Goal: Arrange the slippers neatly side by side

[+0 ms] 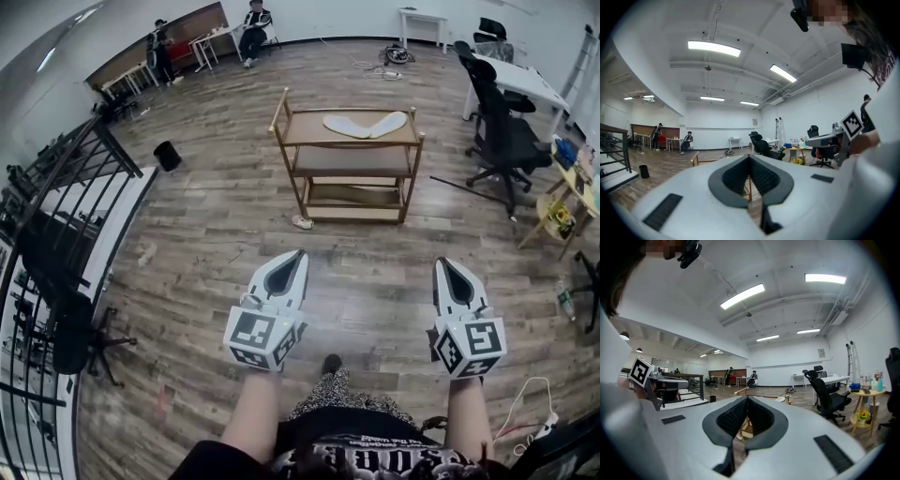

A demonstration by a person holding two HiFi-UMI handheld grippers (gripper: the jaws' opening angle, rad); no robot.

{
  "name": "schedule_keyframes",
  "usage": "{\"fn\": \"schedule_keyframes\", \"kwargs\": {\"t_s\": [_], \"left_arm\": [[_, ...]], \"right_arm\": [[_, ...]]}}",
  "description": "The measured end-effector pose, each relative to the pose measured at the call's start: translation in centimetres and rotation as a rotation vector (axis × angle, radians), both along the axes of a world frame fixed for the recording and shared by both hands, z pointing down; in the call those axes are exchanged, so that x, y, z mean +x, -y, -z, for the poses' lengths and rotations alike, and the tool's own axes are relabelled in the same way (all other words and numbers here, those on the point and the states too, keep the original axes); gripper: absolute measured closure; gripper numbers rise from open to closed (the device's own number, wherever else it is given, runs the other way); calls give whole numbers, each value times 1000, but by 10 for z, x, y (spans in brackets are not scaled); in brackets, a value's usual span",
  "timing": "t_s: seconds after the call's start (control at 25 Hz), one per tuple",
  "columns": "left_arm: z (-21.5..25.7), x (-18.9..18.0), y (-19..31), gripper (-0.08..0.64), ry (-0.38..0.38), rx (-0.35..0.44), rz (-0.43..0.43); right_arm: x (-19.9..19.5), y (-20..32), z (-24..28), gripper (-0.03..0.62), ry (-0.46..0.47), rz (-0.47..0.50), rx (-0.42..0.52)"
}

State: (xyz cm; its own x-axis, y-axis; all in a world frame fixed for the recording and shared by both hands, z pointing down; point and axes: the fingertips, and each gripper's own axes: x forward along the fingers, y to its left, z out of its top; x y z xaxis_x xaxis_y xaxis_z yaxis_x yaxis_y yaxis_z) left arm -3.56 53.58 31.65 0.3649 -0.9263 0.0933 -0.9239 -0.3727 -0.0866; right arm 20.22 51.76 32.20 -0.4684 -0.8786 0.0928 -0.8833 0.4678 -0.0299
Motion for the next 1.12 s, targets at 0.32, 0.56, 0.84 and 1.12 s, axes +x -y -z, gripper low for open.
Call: {"fn": "schedule_keyframes", "kwargs": {"t_s": [0.32, 0.56, 0.84, 1.12], "left_arm": [[-7, -47, 90, 558, -17, 5, -5], [-12, -83, 155, 558, -15, -10, -42], [-17, -94, 213, 558, -39, -29, -80], [-24, -60, 279, 558, -49, -42, -130]], "right_arm": [[-43, 90, -5, 588, -11, -21, -6], [-77, 159, -3, 587, -20, -47, -5], [-86, 209, -13, 586, -30, -87, -35], [-78, 278, -17, 586, -23, -100, -41]]}}
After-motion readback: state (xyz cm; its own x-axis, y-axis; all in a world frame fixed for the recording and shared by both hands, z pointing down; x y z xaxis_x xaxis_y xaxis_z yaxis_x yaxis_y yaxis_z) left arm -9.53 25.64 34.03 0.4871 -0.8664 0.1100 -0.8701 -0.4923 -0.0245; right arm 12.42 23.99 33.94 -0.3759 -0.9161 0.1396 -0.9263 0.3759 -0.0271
